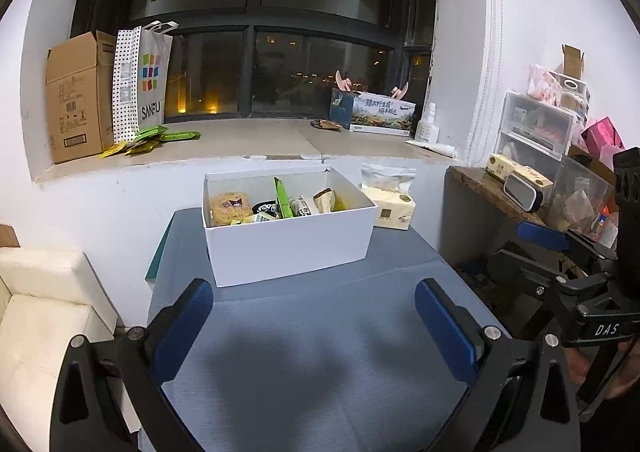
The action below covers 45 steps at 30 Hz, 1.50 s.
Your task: Organize snacks
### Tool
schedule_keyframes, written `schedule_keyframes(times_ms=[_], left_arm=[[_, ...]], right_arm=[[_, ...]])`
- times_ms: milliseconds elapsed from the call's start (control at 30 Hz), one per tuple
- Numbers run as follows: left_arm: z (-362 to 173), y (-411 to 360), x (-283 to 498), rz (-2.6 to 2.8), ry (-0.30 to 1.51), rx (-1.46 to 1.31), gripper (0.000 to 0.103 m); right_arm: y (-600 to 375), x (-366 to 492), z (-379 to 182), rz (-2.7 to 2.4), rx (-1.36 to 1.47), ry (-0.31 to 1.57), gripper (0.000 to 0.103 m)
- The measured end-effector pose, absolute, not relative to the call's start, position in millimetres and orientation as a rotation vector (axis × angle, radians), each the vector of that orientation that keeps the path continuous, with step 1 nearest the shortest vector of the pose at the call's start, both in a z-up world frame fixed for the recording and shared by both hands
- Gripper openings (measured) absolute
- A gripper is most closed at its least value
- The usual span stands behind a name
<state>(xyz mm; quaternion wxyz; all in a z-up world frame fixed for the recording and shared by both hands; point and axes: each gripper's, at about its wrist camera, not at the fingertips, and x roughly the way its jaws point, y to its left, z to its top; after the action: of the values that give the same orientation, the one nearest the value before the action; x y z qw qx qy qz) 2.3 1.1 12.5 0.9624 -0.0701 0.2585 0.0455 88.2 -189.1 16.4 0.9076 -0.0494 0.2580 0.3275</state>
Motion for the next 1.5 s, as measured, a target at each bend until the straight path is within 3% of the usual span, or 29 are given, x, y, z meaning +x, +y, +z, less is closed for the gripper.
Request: schedule_keyframes(times_ms=[1500], left_arm=[[16.3,-2.1,1.0,0.102,0.522,-0.124,0.103]], right_arm=[[-187.7,83.6,20.2,0.685,-0.115,0.519,0.103]])
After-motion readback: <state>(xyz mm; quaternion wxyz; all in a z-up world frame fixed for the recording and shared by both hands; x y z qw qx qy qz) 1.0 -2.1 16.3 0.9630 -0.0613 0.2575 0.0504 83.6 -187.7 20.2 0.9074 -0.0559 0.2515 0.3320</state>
